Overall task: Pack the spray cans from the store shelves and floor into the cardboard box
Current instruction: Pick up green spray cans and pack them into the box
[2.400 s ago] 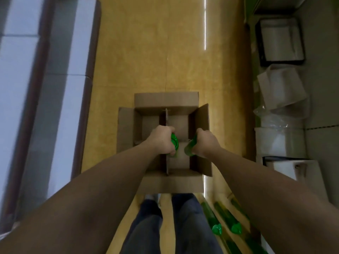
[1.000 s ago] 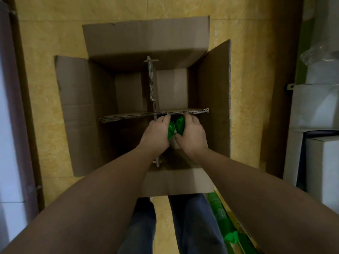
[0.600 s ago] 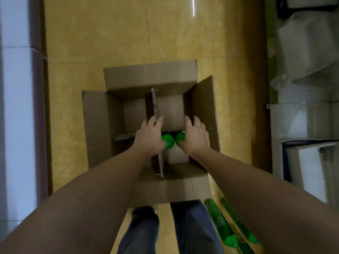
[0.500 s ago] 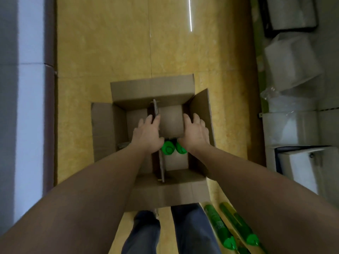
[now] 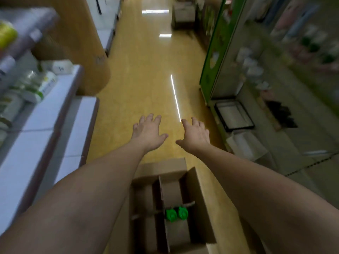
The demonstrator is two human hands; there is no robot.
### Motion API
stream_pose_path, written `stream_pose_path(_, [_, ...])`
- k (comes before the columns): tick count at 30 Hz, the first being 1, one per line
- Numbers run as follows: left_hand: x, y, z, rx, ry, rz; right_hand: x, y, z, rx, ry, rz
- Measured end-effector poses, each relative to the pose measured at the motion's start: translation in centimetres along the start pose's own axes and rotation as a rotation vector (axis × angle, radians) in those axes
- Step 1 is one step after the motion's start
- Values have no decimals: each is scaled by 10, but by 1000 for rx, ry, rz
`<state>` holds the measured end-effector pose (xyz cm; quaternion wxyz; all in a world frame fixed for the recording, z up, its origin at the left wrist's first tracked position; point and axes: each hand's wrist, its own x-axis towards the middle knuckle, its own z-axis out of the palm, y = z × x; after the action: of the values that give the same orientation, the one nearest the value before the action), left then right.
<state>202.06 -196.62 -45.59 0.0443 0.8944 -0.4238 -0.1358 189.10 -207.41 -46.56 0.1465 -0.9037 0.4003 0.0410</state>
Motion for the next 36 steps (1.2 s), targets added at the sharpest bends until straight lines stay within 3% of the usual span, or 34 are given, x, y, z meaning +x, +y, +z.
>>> stream_pose_path(7, [-41,46,-134,17,204,160,-64,-16,-147,-20,209,57])
stream_pose_path(15, [-104,145,-218,20,312,437,-172,22,-257,12,406,217])
stream_pose_path(25, [-221,291,-225,40,331,761,-343,111,-302,-17,541,472])
stream_pose_path(36, [-405,413,-183,38,305,1057,-559,191,-298,-3,644,708])
